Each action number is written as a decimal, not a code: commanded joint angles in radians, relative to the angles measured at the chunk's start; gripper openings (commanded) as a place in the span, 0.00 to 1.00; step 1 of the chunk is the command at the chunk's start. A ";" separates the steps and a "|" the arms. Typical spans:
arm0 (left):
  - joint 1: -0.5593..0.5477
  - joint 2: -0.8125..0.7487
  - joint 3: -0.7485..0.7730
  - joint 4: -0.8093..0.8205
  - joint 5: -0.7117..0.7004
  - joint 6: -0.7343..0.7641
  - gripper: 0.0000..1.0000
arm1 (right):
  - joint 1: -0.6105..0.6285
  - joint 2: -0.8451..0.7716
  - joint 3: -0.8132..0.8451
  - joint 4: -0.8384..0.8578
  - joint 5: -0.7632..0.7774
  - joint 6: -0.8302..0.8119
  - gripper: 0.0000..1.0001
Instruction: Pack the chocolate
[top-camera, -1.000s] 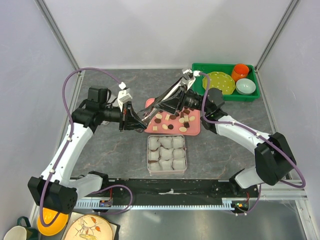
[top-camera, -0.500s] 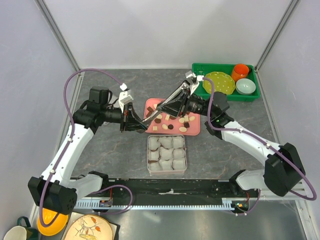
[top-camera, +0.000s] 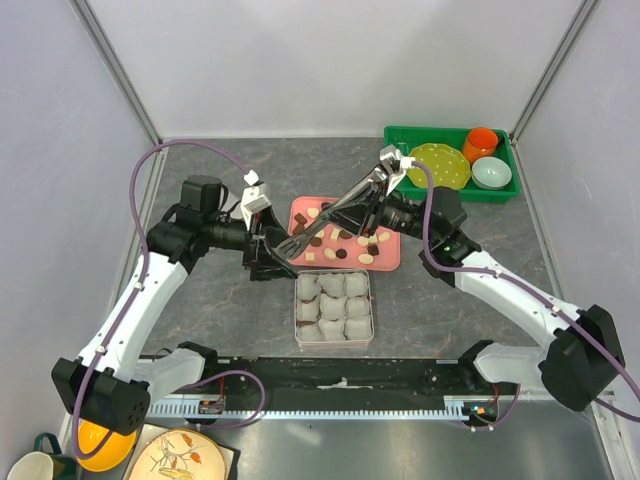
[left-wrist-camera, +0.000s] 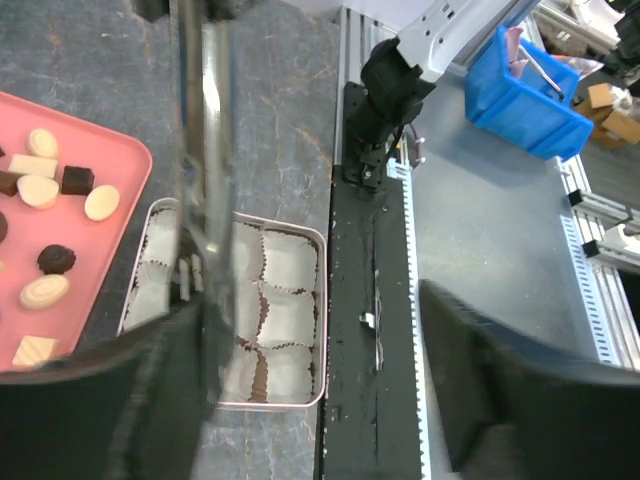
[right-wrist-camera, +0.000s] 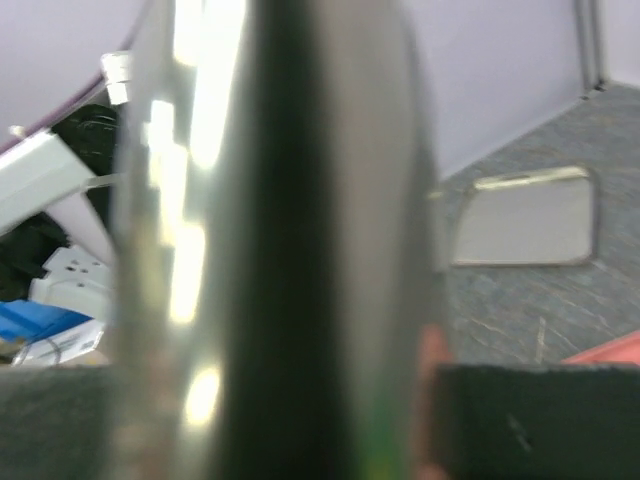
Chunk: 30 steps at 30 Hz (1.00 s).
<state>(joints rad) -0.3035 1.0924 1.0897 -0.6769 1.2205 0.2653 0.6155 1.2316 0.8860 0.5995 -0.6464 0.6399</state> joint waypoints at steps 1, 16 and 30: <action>0.003 -0.009 0.041 -0.084 -0.154 -0.017 0.97 | -0.007 -0.084 0.103 -0.247 0.085 -0.185 0.04; 0.010 0.009 0.101 -0.080 -0.740 -0.006 0.99 | 0.004 -0.120 0.219 -0.606 0.398 -0.578 0.00; 0.044 0.133 0.001 0.109 -0.805 0.020 0.89 | 0.052 0.146 0.291 -0.454 0.705 -0.723 0.00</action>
<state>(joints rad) -0.2691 1.2304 1.1198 -0.6701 0.4458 0.2596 0.6563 1.3308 1.0992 0.0872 -0.0574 -0.0254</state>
